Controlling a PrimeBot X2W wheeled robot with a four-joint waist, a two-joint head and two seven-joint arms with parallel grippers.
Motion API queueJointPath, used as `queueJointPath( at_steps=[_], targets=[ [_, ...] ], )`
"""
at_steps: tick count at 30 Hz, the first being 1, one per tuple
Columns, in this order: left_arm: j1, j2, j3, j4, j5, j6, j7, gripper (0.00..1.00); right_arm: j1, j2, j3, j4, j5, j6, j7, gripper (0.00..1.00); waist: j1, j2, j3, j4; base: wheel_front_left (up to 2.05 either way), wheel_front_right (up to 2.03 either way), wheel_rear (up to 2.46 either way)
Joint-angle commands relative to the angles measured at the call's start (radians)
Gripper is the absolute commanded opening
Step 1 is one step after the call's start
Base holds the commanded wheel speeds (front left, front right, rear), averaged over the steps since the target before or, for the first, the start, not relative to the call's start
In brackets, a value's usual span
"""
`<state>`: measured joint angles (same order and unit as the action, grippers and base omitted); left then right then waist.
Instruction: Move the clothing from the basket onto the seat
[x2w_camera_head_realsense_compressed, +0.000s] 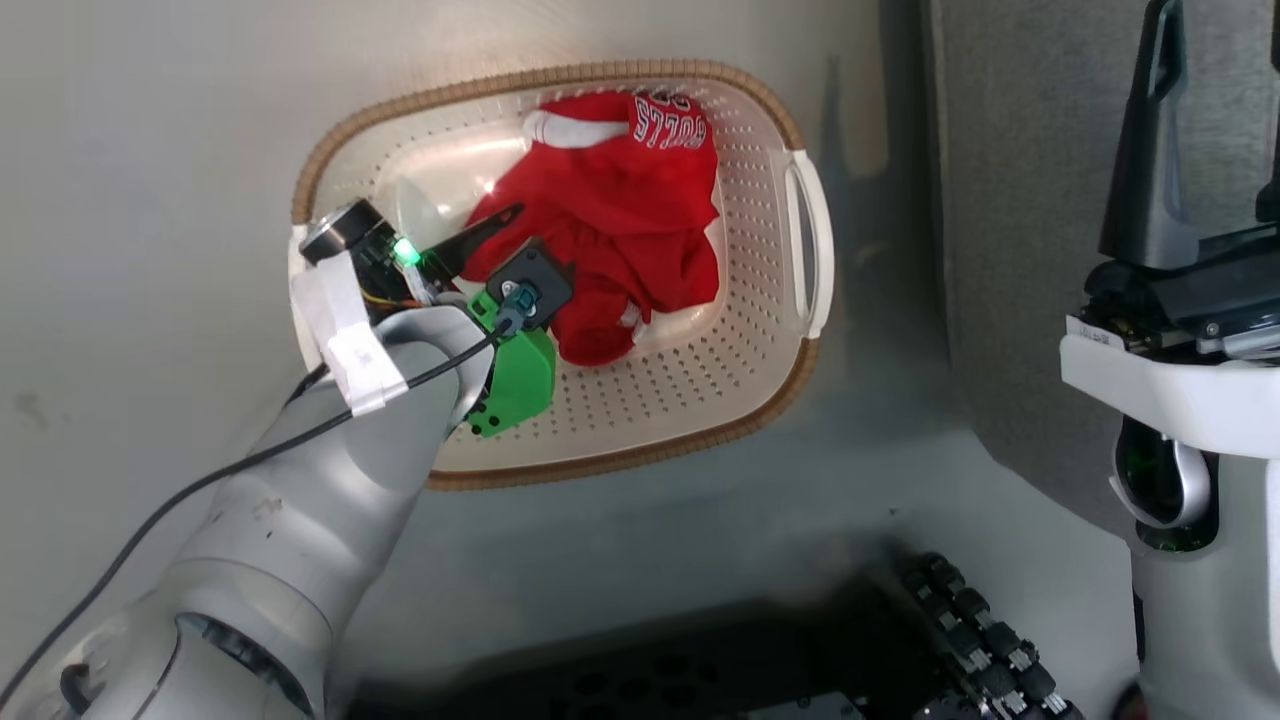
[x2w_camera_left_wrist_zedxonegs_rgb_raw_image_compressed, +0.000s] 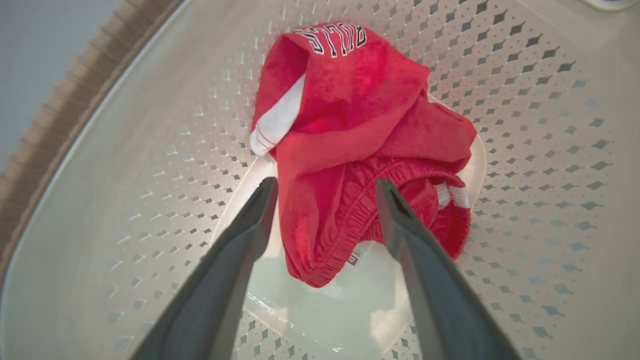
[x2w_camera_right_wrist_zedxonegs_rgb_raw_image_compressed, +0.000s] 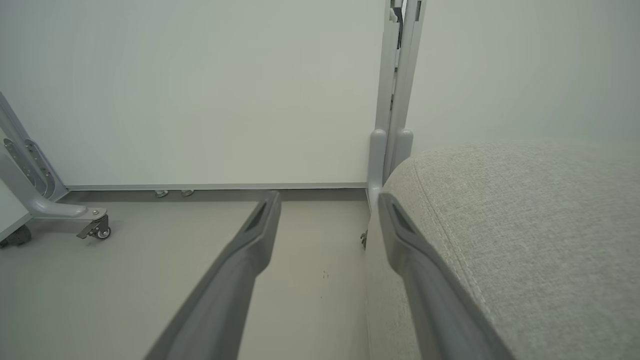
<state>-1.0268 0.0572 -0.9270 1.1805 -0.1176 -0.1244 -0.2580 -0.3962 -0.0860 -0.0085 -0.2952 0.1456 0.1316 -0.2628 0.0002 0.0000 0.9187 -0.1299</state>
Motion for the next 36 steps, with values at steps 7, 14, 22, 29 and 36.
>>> queueJointPath(
  at_steps=[7,14,22,29,36],
  targets=[
    [-0.099,-0.002,-0.059,0.044,0.053,0.042,-0.007,1.0,-0.017,-0.011,0.023,-0.035,-0.014,-0.002,-0.003,1.0,-0.0002,0.0,0.142,-0.015,0.0,0.0,0.0],
    [-0.147,-0.005,-0.115,0.075,0.105,0.123,0.004,1.0,-0.019,-0.009,0.04,-0.032,-0.011,-0.002,-0.003,1.0,-0.0002,0.0,0.165,-0.025,0.0,0.0,0.0],
    [-0.184,-0.006,-0.127,0.096,0.094,0.166,0.018,1.0,-0.025,-0.002,0.048,-0.032,0.001,-0.002,-0.003,1.0,-0.0002,0.0,0.188,-0.046,0.0,0.0,0.0],
    [-0.193,0.006,-0.159,0.103,0.107,0.144,0.009,0.0,-0.022,0.001,0.046,-0.024,0.003,-0.002,-0.003,1.0,-0.0002,0.0,0.185,-0.06,0.0,0.0,0.0],
    [-0.153,0.0,-0.149,0.035,0.077,0.158,-0.008,0.0,-0.032,0.002,0.042,-0.005,0.002,-0.002,-0.003,1.0,-0.0002,0.0,0.125,-0.036,0.0,0.0,0.0]
  ],
)
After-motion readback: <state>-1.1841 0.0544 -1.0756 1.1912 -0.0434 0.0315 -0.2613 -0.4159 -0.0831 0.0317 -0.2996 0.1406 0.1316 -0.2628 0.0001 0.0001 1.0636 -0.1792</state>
